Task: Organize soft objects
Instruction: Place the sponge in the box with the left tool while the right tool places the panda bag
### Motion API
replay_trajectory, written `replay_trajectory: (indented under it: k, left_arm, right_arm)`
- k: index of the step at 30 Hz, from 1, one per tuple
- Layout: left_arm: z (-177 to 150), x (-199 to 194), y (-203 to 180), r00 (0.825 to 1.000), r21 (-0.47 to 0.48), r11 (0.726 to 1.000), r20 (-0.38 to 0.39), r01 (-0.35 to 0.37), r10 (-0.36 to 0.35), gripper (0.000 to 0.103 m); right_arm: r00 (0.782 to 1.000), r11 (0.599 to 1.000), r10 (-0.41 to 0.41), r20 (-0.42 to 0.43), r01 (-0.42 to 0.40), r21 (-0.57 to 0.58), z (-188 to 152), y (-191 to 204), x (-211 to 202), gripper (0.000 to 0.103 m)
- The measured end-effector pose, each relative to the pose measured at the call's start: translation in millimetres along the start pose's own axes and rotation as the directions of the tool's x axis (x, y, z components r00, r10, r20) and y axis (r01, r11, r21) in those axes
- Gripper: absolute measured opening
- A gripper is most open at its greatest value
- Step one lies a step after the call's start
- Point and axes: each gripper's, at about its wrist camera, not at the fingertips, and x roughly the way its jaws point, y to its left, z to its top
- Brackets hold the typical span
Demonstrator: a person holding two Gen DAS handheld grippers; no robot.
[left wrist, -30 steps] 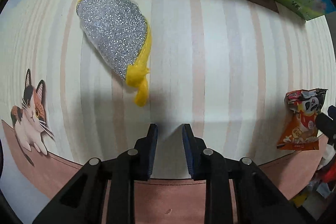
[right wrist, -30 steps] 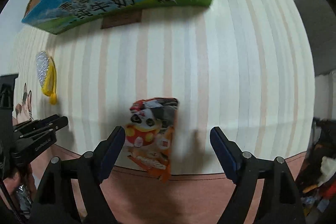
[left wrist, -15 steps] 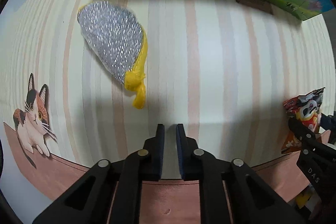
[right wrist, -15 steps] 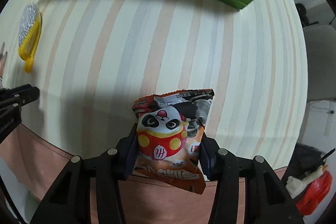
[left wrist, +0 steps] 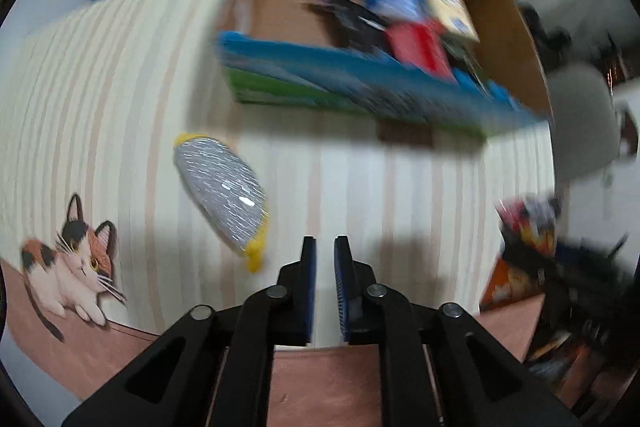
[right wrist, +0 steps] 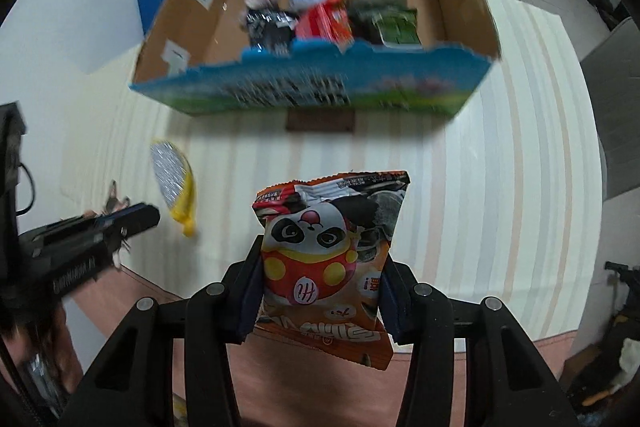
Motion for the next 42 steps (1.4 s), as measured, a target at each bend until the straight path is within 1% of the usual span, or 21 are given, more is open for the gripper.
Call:
replay_trajectory:
  k: [1,3,5,7,8,10,12,14,15,16,19,21,23,26,28,31,32,33,36,39,42]
  left_arm:
    - [7,7,25,0.999,-0.068,0.997,-0.02,0.026,-0.027,0.029]
    - [19,25,70,0.993,-0.199,0.976,-0.053,0.093,-0.105,0.04]
    - [31,45,95,0.989,-0.298,0.95,-0.086,0.089,-0.12,0.043]
    - [40,65,110,0.984,-0.345,0.936,-0.132,0.067,-0.119,0.043]
    - [43,76,113,0.982,-0.347,0.937,-0.156,0.046,-0.106,0.043]
    - [46,90,111,0.976,-0.335,0.942,-0.206,0.0,-0.074,0.053]
    - [47,105,106,0.968,-0.317,0.947,-0.249,-0.057,-0.026,0.053]
    - [48,105,95,0.977,-0.282,0.956,-0.213,-0.078,0.016,0.053]
    - [47,105,90,0.978,-0.26,0.961,-0.206,-0.091,0.037,0.042]
    - [46,103,87,0.979,-0.247,0.964,-0.197,-0.097,0.048,0.036]
    - [37,86,74,0.987,-0.201,0.977,-0.155,-0.074,0.043,0.031]
    - [32,50,56,0.995,-0.133,0.989,-0.078,-0.069,0.059,0.031]
    - [36,11,36,1.0,-0.078,0.997,-0.009,-0.028,0.027,0.031]
    - [71,-40,4,0.999,0.034,0.999,0.053,0.001,-0.003,0.031]
    - [107,-63,-11,0.997,0.105,0.994,0.071,-0.02,0.012,0.031]
    - [155,-63,-21,0.993,0.185,0.976,0.054,-0.115,0.107,0.031]
    - [174,-55,-23,0.984,0.215,0.96,0.054,-0.179,0.172,0.031]
    - [190,-45,-23,0.977,0.24,0.947,0.042,-0.214,0.21,0.031]
    - [227,-15,-12,0.968,0.244,0.942,-0.039,-0.231,0.248,0.031]
    - [244,1,-6,0.958,0.244,0.939,-0.094,-0.241,0.27,0.031]
    - [257,27,-6,0.945,0.257,0.929,-0.121,-0.266,0.304,0.031]
  right_arm:
    - [1.0,1.0,-0.001,0.004,0.001,0.0,-1,10,2,0.051]
    - [1.0,1.0,0.005,0.004,-0.005,0.005,7,8,3,0.051]
    - [1.0,1.0,0.021,0.01,-0.021,0.006,8,11,8,0.051]
    - [1.0,1.0,0.022,0.006,-0.022,0.006,10,18,13,0.051]
    - [1.0,1.0,0.027,0.001,-0.027,0.007,10,20,16,0.051]
    - [0.999,0.999,0.034,-0.007,-0.034,0.007,12,23,25,0.051]
    - [0.999,0.999,0.033,-0.015,-0.033,0.001,12,26,30,0.051]
    - [0.999,1.0,0.029,-0.021,-0.029,-0.01,13,29,34,0.051]
    - [0.999,0.999,0.028,-0.022,-0.029,-0.014,14,30,34,0.051]
    - [0.999,0.999,0.029,-0.021,-0.029,-0.017,14,30,34,0.051]
    - [0.999,0.999,0.041,-0.011,-0.042,-0.023,16,31,26,0.051]
    - [0.998,0.998,0.058,0.007,-0.058,-0.026,19,33,13,0.051]
    - [0.996,0.996,0.087,0.028,-0.087,-0.022,25,34,-1,0.051]
    - [0.986,0.989,0.147,0.074,-0.147,-0.013,44,37,-25,0.051]
    - [0.98,0.984,0.175,0.096,-0.175,-0.007,62,40,-33,0.051]
    - [0.968,0.973,0.223,0.117,-0.228,0.029,93,43,-35,0.051]
    - [0.962,0.967,0.245,0.117,-0.252,0.048,106,45,-30,0.051]
    - [0.958,0.961,0.262,0.113,-0.27,0.065,118,47,-24,0.051]
    - [0.949,0.944,0.299,0.098,-0.31,0.116,152,53,4,0.051]
    - [0.942,0.929,0.327,0.073,-0.335,0.157,174,57,31,0.051]
    - [0.938,0.919,0.343,0.05,-0.346,0.187,188,61,56,0.051]
